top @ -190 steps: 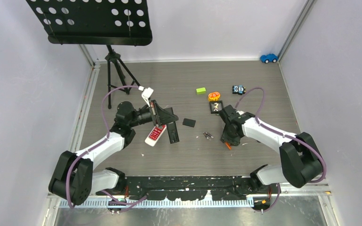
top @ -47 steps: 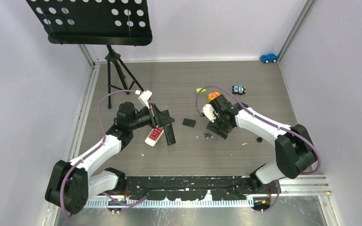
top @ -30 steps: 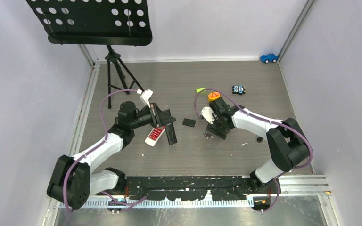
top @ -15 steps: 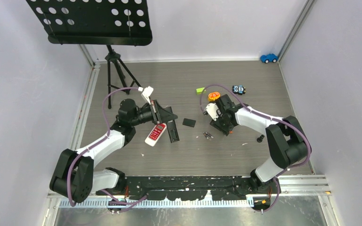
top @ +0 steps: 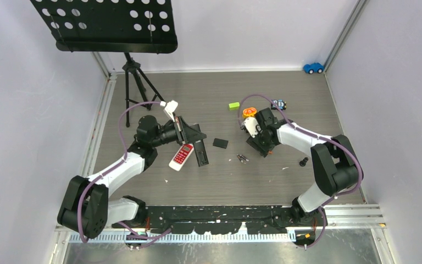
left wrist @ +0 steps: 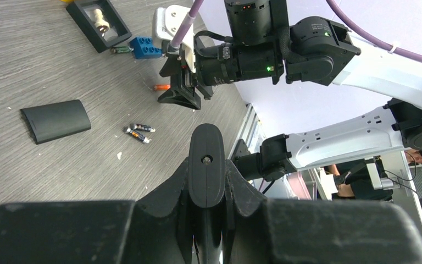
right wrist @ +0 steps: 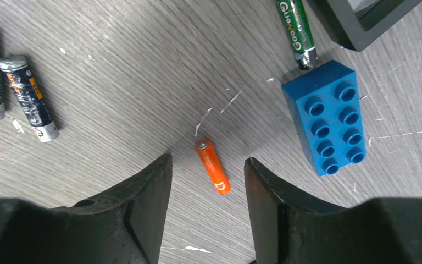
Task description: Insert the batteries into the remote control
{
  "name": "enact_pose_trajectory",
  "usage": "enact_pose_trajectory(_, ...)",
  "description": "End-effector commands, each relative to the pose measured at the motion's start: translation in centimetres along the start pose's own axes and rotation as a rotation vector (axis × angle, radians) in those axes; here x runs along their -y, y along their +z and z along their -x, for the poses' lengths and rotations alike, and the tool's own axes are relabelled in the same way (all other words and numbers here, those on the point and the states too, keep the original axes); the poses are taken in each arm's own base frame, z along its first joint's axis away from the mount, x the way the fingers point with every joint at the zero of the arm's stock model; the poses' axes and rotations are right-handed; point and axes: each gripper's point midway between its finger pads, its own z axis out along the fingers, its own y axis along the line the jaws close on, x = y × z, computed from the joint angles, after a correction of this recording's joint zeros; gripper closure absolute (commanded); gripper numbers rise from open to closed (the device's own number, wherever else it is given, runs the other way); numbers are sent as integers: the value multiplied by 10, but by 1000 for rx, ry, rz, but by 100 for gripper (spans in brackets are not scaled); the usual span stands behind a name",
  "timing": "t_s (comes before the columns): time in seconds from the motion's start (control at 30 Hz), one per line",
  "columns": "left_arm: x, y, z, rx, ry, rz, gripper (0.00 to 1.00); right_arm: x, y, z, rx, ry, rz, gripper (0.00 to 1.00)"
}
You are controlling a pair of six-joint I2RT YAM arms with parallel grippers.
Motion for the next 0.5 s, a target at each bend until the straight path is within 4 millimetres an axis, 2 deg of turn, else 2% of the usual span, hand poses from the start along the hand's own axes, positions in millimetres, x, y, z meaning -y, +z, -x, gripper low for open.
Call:
enact_pose_trajectory(0.0, 22, -1, 16, 24, 68, -62, 100, -8, -4, -4, -31, 27, 61, 46)
enact_pose_trajectory(0.13, 24, -1, 18, 29, 67, -63, 100, -12, 0, -3, -43, 41, 94, 56)
enact_pose_trajectory(0.37, 26, -3, 19, 35, 71, -61, 100, -14, 8, -11, -106, 61, 130, 86)
enact_pose_trajectory(0.47, 26, -3, 19, 36, 71, -59, 100, -11, 9, -5, -87, 71, 117, 96)
